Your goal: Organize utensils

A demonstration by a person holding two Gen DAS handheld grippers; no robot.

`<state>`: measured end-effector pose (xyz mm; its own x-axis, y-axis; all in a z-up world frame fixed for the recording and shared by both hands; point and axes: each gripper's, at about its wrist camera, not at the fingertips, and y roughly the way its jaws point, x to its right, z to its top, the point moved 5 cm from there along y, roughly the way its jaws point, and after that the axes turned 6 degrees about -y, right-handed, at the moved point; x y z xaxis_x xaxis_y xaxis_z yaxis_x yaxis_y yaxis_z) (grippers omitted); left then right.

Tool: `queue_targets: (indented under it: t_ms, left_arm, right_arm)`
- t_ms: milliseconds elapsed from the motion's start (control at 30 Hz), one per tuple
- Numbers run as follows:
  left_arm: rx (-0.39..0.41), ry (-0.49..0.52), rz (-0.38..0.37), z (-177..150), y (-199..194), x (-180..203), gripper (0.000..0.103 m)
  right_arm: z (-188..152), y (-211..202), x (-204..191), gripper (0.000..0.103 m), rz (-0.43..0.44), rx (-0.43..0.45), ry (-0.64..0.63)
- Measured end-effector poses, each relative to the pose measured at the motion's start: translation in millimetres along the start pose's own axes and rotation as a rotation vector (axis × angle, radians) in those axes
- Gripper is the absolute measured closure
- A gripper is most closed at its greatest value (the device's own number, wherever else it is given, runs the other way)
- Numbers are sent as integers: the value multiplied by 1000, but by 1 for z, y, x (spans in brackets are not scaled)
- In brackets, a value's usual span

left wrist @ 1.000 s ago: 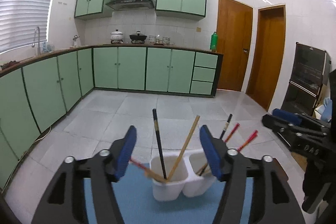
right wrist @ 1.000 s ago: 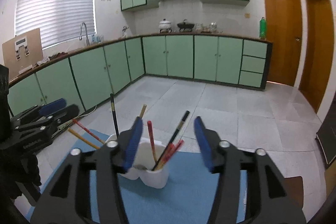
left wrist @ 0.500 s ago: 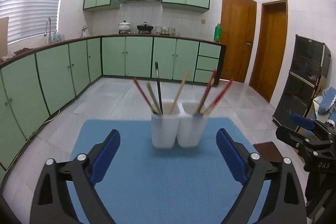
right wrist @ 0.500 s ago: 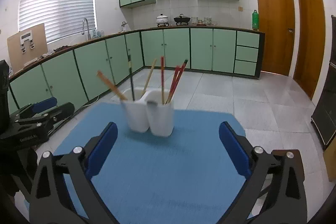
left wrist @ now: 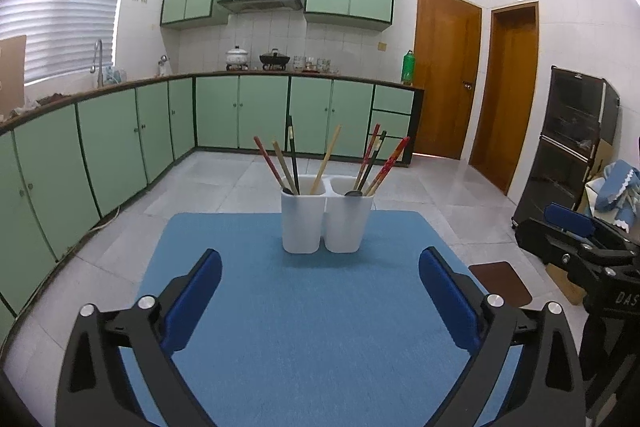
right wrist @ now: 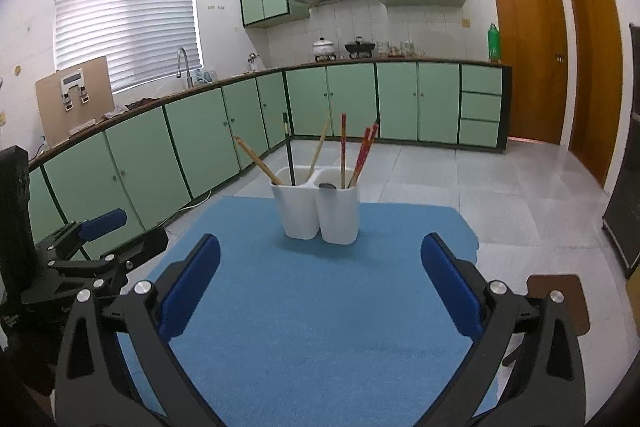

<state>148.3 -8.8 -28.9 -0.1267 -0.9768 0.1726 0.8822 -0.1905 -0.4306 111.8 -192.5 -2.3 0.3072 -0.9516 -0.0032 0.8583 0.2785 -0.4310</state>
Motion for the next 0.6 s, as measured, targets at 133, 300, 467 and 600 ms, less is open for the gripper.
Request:
queue_targets:
  t_ms: [133, 300, 467, 600]
  left_arm:
    - [22, 17, 0, 4, -12, 4, 6]
    - [51, 24, -1, 8, -27, 9, 6]
    - [71, 34, -2, 10, -37, 12, 6]
    - [88, 33, 0, 11, -43, 14, 6]
  right_arm:
    - [2, -10, -6, 5, -2, 11, -14]
    - [3, -17, -12, 5, -7, 23, -27]
    - [6, -27, -16, 5, -5, 41, -34]
    - [6, -32, -19, 5, -8, 53, -44]
